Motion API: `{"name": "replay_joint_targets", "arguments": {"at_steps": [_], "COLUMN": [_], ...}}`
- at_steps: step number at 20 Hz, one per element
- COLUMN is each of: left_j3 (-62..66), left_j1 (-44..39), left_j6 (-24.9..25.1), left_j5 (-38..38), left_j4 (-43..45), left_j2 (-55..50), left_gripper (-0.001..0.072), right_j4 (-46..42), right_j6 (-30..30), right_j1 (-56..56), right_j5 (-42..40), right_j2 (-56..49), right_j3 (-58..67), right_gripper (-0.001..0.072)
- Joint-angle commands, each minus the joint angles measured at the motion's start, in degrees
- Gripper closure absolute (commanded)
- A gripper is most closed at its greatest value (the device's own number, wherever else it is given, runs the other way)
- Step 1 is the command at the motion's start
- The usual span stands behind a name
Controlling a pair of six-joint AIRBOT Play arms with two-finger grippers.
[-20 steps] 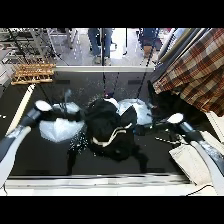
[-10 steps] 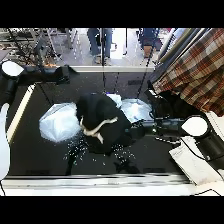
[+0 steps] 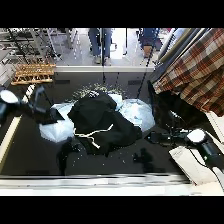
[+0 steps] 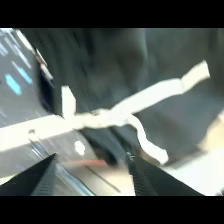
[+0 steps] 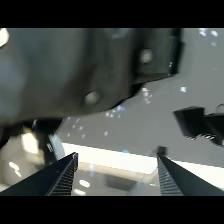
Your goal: Fold the clothes and pants, and hang the long-sleeved shirts on hangers.
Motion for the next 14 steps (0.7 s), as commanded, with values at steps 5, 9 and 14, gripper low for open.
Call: {"name": "replay_joint_targets", "arguments": {"at_steps": [5, 9, 14], "left_j3": [-31.9, -32.1, -32.1], "left_j1": [-12.0, -20.9, -25.0], "left_j6": [10.7, 17.8, 18.0], "left_j5": [16.1, 21.0, 28.0], "left_j4": [-5.5, -5.9, -6.9], "left_j2": [9.7, 9.7, 6.3], "left_gripper": [0.0114, 0.0114, 0.0117], "right_j4": [6.2, 6.3, 7.3], "right_j6": [-8.3, -15.6, -20.9], "right_j1": [-4.5, -4.4, -2.0], "right_j5": [-0.3, 4.3, 4.2], "right_j2": [-23.2, -31.1, -35.6], "right_j3": [10.9, 18.3, 19.6], "right_gripper": [0.0119, 0.0110, 0.0111]}}
